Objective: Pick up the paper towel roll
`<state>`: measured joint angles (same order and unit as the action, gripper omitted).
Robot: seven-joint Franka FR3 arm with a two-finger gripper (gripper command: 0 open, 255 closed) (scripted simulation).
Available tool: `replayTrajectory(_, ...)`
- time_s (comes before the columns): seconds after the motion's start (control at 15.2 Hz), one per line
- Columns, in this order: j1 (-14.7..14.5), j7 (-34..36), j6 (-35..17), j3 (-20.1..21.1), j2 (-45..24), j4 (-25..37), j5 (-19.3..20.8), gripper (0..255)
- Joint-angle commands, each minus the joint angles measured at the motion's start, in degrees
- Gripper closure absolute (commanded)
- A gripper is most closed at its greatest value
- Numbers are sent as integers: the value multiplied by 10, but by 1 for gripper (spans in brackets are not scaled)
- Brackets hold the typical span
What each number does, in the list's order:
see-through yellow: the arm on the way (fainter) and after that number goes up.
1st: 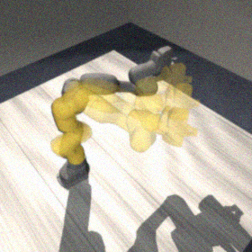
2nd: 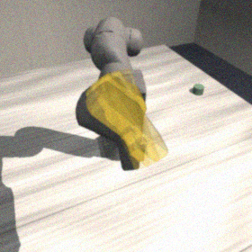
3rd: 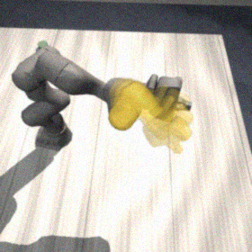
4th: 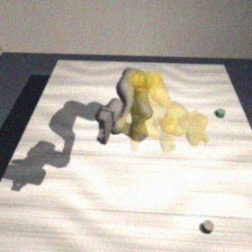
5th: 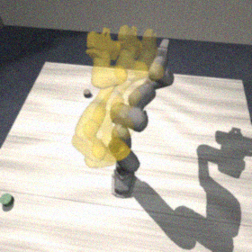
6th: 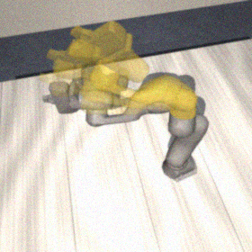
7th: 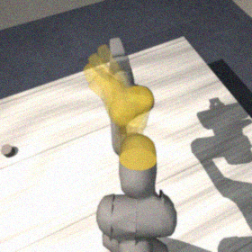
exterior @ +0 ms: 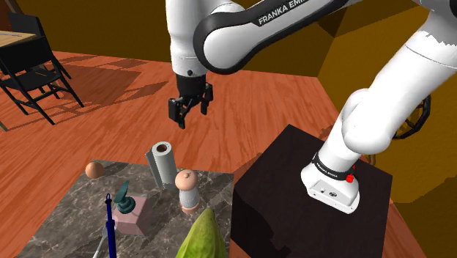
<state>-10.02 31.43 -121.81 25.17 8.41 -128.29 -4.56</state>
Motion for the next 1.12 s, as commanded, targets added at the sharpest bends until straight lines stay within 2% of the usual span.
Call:
replayTrajectory(0.0,-7,23,-16,15,-36,18,13,0)
replayTrajectory(0.46,-45,107,-50,45,-183,114,93,0)
replayTrajectory(1.06,-52,123,-101,37,-217,92,117,0)
